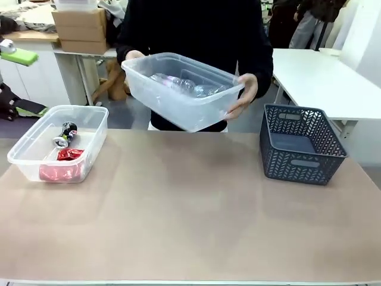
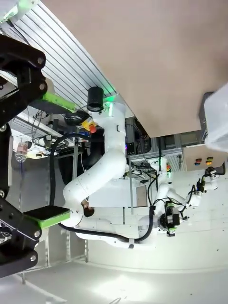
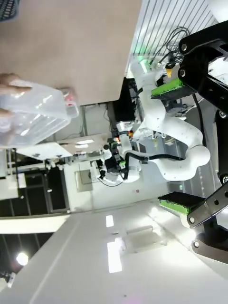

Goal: Sort the waste into each basket.
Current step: Release the Organizing box you were holding.

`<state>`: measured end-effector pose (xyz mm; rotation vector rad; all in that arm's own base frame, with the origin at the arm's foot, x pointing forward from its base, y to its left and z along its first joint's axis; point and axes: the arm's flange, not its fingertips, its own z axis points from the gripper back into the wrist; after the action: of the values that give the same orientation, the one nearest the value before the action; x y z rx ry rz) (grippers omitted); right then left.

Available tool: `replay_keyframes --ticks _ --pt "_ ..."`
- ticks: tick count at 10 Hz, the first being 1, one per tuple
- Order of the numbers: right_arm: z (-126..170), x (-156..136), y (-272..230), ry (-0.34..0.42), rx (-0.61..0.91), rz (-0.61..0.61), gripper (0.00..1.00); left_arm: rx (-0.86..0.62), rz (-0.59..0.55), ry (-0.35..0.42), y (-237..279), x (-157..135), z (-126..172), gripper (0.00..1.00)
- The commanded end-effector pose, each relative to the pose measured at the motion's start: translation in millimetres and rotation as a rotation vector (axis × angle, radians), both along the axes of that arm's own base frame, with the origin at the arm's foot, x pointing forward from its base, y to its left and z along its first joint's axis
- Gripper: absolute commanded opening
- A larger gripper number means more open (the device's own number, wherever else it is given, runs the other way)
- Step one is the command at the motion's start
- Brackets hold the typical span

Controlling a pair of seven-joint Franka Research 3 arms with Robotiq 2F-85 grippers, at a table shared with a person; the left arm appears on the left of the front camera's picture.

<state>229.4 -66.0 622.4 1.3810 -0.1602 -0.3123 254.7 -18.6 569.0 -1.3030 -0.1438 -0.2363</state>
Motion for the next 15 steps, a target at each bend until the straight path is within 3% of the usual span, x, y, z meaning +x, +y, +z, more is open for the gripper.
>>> replay_keyframes --ticks 1,15 --pt "6.0 1.9 -4.0 -0.004 0.022 -0.004 1.00 -0.029 -0.008 -0.026 -0.5 0.1 2.4 1.00" --pt "6.0 1.9 -4.0 -0.004 0.022 -0.004 1.00 -0.029 -0.008 -0.026 -0.5 0.1 2.4 1.00"
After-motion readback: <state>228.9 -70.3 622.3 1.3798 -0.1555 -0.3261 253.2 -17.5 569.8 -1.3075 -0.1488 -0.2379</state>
